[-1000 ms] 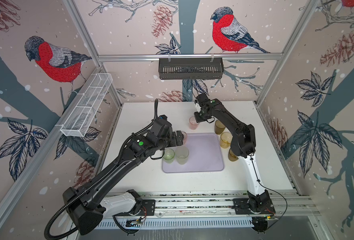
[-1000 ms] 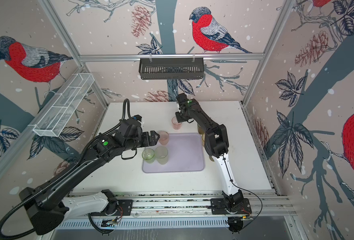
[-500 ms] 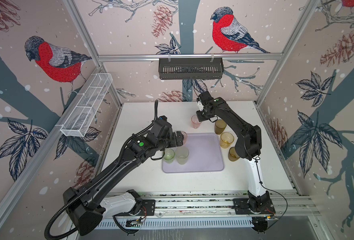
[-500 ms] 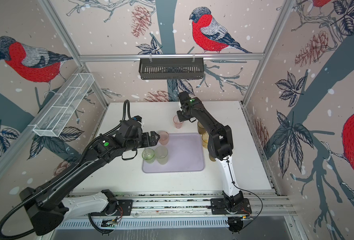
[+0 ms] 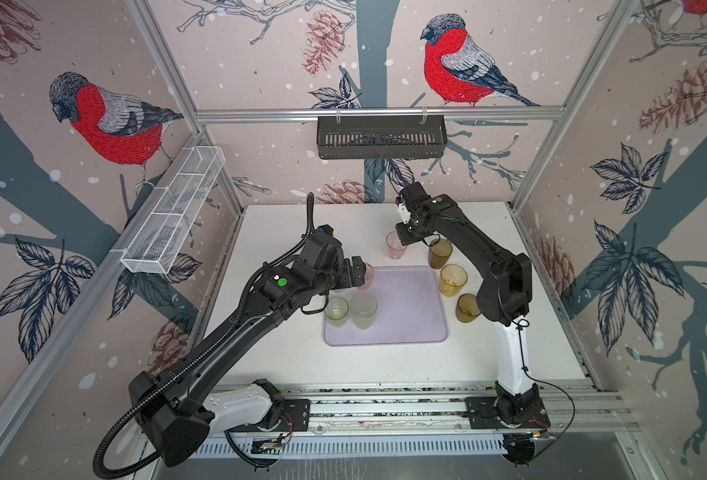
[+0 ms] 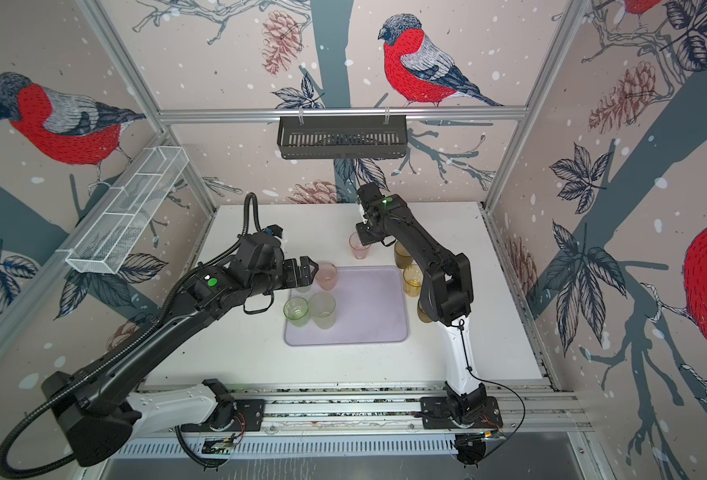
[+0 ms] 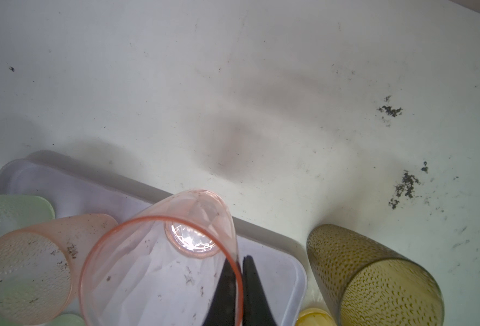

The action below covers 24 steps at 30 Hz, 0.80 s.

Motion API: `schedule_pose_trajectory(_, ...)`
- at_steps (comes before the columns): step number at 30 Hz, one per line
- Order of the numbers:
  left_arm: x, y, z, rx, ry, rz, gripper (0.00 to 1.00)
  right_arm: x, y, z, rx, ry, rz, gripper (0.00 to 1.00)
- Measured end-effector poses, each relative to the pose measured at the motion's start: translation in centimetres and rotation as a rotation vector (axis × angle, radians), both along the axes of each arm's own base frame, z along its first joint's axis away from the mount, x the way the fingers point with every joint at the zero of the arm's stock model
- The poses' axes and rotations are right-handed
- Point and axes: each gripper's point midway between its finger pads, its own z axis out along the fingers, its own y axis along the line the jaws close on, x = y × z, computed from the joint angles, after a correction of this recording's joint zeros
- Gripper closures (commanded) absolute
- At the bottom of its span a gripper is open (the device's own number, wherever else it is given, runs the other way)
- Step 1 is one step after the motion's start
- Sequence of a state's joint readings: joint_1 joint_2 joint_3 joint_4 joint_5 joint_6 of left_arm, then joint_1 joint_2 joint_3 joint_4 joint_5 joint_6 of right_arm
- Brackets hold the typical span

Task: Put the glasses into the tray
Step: 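Lift the pink cup with the right gripper and carry it onto the tray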

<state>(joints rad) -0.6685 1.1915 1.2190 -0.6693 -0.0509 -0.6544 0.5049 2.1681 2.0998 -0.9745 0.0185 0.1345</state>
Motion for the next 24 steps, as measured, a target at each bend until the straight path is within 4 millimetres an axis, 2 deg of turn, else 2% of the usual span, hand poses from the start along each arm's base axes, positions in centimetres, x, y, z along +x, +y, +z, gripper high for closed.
schedule_pose_trajectory(7,0.1,-0.1,0.0,-0.003,0.005,-0.001,0.03,-1.5,-0.3,-0.5,-0.018,0.026,0.01,1.0)
schedule_pose_trajectory(24,0.1,-0.4,-0.1,-0.004,0.012,-0.017,0.03,-3.4,0.4,-2.2,-0.034,0.072,0.043,1.0)
